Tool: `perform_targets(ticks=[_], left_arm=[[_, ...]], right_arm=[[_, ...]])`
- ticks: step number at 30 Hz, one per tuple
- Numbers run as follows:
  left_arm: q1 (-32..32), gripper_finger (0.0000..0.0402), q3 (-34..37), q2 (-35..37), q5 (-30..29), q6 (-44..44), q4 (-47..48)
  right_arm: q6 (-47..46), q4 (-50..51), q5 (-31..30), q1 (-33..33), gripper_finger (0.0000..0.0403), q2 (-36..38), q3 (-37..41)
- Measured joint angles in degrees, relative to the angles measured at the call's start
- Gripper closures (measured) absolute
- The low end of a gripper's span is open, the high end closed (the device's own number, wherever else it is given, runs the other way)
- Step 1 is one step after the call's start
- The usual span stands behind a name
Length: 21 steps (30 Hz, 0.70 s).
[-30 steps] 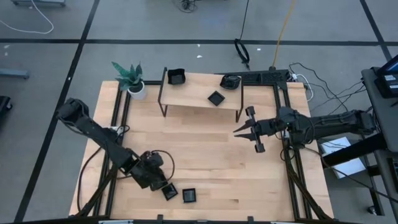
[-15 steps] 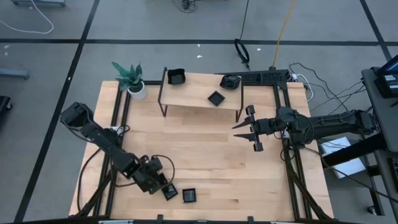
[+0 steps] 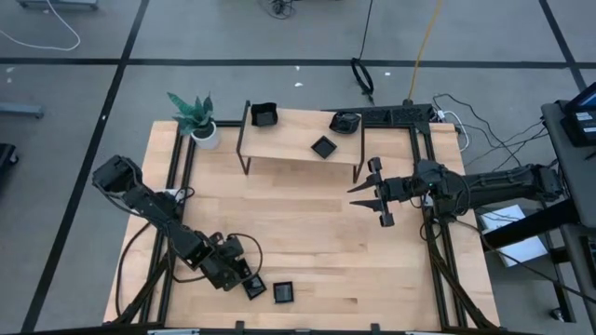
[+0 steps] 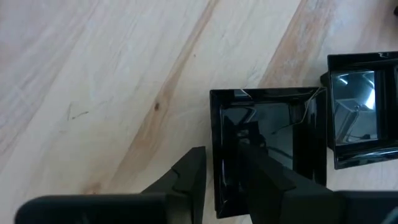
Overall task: Pick & Place Mini shaped plates
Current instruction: Stack the black square plate on top of the other black square plates on the shelf
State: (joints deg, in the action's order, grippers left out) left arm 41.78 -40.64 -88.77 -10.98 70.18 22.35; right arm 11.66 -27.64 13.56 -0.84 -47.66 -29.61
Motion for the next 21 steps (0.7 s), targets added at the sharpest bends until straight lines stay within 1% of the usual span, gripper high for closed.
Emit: perform_targets(ticks=[21], left_arm=[[-0.07, 0.031, -0.02, 0.62, -0.67, -0.38, 0.19]], right_arm=[[0.13, -0.02, 0.02, 0.0, 0.0282, 0.0, -0.02]])
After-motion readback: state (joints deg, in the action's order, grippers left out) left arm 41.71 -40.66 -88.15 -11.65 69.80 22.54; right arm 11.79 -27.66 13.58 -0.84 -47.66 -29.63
